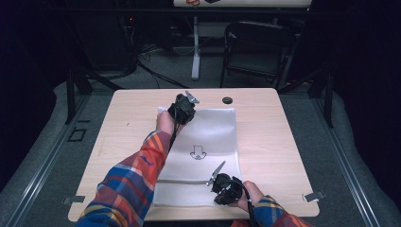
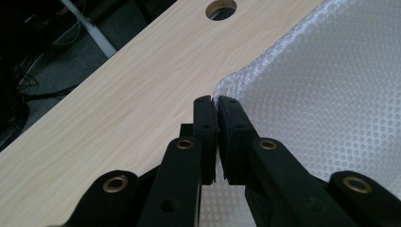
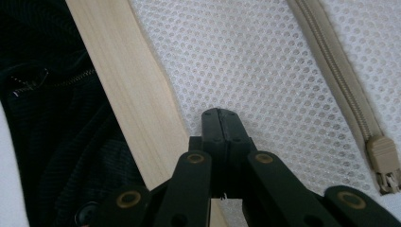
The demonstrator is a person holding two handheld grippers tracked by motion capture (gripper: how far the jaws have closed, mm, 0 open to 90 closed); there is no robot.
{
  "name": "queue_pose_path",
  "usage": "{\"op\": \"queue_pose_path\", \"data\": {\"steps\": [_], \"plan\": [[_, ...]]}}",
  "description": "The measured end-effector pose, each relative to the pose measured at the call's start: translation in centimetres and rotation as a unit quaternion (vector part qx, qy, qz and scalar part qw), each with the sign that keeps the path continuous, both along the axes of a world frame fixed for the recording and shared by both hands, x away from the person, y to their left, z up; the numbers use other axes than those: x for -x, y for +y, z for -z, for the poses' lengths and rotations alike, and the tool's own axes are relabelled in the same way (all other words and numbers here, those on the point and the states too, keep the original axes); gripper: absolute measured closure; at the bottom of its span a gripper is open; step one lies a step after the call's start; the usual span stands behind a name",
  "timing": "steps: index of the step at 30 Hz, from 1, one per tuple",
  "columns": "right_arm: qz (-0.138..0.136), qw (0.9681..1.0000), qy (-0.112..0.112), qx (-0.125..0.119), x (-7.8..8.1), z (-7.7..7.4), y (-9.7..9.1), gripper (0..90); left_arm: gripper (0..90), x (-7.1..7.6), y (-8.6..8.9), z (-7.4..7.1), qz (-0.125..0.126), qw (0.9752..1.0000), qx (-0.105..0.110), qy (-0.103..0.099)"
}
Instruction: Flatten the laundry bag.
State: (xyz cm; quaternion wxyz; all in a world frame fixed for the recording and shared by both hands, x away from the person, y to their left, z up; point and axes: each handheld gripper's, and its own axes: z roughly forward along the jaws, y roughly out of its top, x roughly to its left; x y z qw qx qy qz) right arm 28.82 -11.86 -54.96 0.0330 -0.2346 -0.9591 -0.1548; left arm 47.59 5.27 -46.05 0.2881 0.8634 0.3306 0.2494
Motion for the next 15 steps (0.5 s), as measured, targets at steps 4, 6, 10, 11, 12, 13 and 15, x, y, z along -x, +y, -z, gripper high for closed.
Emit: {"op": "queue_pose_path", "data": {"steps": [4,6,10,11,12,13,15], "plan": [[0.004,1.0000,0.001,-0.007,-0.1,0.1,0.0,90.0,84.2,-0.5,-0.2,0.3,-0.009,1.0000,0.000,0.004],[0.005,0.9999,0.002,-0.011,-0.2,0.1,-0.1,87.2,77.4,-0.8,-0.3,0.3,-0.018,0.9998,0.007,0.006],[0.012,0.9996,-0.007,-0.025,-0.4,-0.3,-0.4,78.8,52.3,-1.1,-0.3,0.1,-0.022,0.9996,0.015,0.014],[0.017,0.9993,-0.010,-0.032,-0.5,-0.5,-0.4,74.2,47.4,-1.0,-0.3,0.0,-0.022,0.9995,0.019,0.014],[0.019,0.9991,-0.011,-0.037,-0.6,-0.6,-0.5,72.2,44.2,-1.0,-0.2,-0.1,-0.019,0.9994,0.023,0.018],[0.028,0.9981,-0.017,-0.053,-0.7,-0.8,-0.7,68.5,38.8,-0.9,-0.1,-0.1,-0.018,0.9994,0.025,0.019],[0.037,0.9975,-0.026,-0.055,-1.0,-1.4,-1.1,59.1,31.8,-0.6,0.1,-0.3,-0.013,0.9992,0.030,0.023]]}}
